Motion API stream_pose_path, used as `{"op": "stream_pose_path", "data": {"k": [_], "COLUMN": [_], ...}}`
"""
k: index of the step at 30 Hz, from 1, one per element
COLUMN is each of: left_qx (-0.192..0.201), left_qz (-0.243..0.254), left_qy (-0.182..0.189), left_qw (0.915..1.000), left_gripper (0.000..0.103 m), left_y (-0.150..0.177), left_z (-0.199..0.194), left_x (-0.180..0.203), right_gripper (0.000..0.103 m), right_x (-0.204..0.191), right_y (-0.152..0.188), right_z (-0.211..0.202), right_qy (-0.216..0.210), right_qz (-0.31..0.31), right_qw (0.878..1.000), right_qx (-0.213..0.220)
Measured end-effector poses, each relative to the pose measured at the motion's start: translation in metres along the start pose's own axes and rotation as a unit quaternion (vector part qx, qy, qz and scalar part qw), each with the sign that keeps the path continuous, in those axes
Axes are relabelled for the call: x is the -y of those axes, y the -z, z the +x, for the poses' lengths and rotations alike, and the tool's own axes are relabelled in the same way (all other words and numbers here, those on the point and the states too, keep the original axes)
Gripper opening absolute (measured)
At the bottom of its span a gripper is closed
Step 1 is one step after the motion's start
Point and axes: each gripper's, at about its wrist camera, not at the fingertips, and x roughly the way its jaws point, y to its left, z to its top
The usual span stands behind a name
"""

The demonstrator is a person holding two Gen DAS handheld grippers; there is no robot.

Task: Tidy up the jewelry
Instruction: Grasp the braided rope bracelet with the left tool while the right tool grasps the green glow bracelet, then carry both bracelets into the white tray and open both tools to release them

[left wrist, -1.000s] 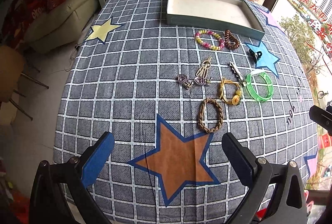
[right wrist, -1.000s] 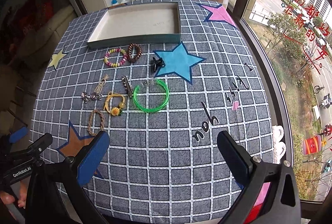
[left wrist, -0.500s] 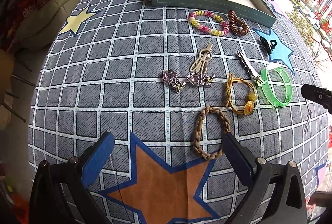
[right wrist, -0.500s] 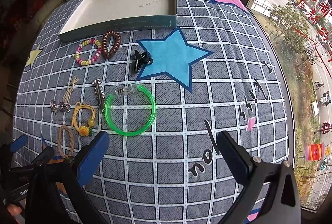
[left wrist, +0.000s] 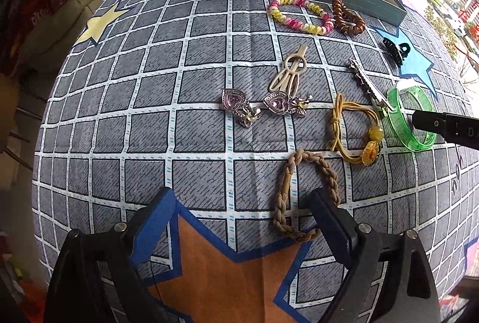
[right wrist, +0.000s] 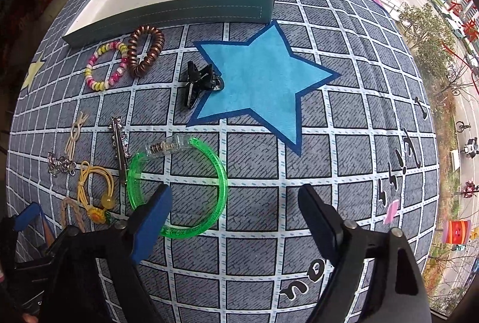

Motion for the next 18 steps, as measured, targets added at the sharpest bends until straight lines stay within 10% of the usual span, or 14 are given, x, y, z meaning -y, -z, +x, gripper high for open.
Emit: {"op": "stream_pose_path", "data": {"k": [10, 15, 18], "left_qx": [0.005, -0.009, -0.005], "left_qz": [0.049, 0.024, 0.016], "left_qy": [0.036, 0.073, 0.083], "left_qw": [0.9982, 0.9970, 0.9964], "left_gripper": [0.027, 0.019, 0.019], "left_y": [0.000, -0.012, -0.019], "left_z": [-0.010, -0.009, -0.017], "left_x": [0.028, 0.026, 0.025], "right_gripper": [0.051, 0.012, 0.007], "right_x": [-0.024, -0.030, -0.026], "right_y": [0.007, 0.007, 0.004], "right_z": [0.012, -0.002, -0.010], "right_qy": [0.013, 0.009, -0.007], "right_qz": [-0.040, -0.052, -0.044], "right_qw": [0.999, 0.999, 0.999], "right_qx": [-0.003, -0.009, -0.011]}}
